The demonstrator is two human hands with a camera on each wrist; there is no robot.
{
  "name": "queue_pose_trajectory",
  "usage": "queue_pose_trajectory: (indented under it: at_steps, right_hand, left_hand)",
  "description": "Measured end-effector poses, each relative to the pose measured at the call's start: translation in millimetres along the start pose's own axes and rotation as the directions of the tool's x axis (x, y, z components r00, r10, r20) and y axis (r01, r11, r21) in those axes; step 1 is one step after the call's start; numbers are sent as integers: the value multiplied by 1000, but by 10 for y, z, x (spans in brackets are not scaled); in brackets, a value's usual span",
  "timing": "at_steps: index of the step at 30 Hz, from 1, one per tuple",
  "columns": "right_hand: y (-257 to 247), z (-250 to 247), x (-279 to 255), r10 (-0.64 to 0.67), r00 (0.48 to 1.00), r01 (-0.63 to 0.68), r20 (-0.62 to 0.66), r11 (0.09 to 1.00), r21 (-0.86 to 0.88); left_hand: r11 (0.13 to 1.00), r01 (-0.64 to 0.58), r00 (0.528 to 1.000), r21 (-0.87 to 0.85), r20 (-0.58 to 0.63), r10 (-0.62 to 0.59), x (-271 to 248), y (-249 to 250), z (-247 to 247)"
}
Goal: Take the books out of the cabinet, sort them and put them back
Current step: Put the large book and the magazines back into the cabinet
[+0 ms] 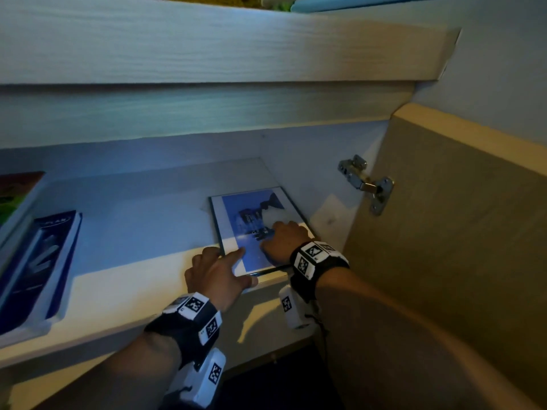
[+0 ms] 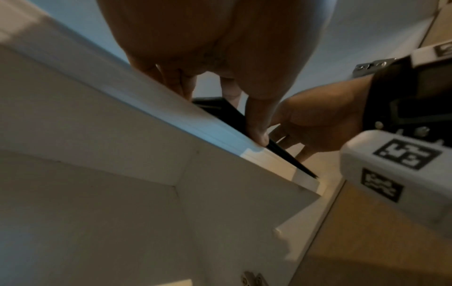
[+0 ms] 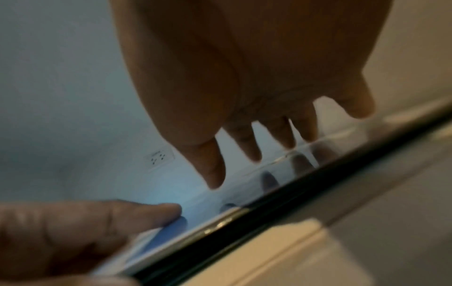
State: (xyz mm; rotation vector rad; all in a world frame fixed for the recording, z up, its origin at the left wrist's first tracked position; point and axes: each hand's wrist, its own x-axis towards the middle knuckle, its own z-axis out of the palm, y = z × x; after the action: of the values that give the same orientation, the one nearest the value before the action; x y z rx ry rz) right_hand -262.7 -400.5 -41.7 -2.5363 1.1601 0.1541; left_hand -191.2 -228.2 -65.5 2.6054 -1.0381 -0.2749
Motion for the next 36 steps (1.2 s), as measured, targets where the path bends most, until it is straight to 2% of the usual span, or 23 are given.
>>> queue_pose_trajectory:
  at_steps: [4, 9, 17, 21, 28, 32, 34, 36]
  right_hand:
    - [128, 128, -27, -40, 999, 40, 10, 999, 7]
    - [185, 256, -87, -104, 988, 108, -114, 994, 30]
    - [260, 247, -138, -134, 988, 135, -81, 991, 10]
    - [279, 271, -129, -145, 987, 146, -66, 989, -4]
    - [279, 329, -215, -129, 990, 128, -55, 992, -20]
    - [237, 263, -238, -112, 993, 111, -21, 993, -47]
    - [110, 210, -322, -115, 990, 108, -78, 990, -95]
    - [-115, 211, -512, -174, 966, 150, -193, 980, -134]
  left_hand:
    - [1000, -6, 1000, -15, -21, 6, 27, -43, 32]
    - [1000, -26, 999, -10, -48, 25, 52, -76, 56]
    - [992, -44, 998, 119, 42, 39, 174, 4, -48]
    - [987, -51, 998, 153, 48, 44, 189, 19, -53]
    - [982, -51, 998, 183, 42, 44, 111, 56, -13]
    - [984, -112, 992, 137, 67, 104, 14, -18, -40]
    - [983, -158, 986, 92, 64, 152, -56, -133, -79]
    - [976, -190, 981, 111, 63, 184, -174, -306, -127]
